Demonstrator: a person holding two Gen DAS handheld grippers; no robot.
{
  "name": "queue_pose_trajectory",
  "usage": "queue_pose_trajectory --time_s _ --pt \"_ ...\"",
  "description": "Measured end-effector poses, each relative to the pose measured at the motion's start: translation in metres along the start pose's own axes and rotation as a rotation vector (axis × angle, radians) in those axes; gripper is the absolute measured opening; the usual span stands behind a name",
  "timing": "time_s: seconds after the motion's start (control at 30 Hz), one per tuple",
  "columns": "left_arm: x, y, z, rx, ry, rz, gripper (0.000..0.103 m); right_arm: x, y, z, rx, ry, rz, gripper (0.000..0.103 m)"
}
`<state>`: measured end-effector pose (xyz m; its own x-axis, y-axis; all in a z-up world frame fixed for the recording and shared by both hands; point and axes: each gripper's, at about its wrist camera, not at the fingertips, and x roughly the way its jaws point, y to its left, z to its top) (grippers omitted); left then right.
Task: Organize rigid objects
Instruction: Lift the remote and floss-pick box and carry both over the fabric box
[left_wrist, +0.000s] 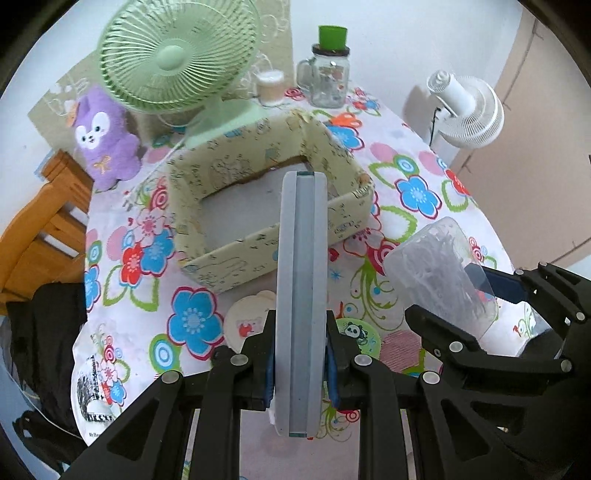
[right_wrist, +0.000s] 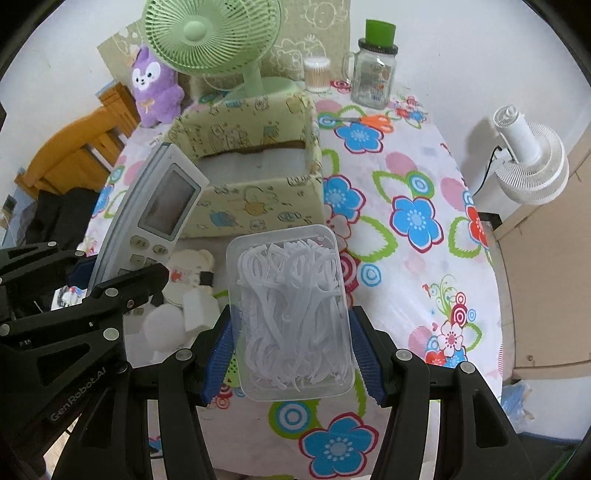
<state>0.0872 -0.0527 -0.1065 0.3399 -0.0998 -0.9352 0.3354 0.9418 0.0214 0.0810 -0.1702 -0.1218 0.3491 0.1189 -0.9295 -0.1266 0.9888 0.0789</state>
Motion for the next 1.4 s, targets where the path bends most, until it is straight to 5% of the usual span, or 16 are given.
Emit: queue_pose_trajectory --time_s 0.67,1.4 --pt "-0.024 0.037 0.012 -0.122 -0.071 0.007 0.02 -0.024 0.027 0.037 -0.049 -0.076 -0.041 0.063" --pt "0.002 0.062 0.072 -0.283 -0.077 0.045 0.02 0.01 0.015 0.114 -0.077 -0.052 0.008 0.063"
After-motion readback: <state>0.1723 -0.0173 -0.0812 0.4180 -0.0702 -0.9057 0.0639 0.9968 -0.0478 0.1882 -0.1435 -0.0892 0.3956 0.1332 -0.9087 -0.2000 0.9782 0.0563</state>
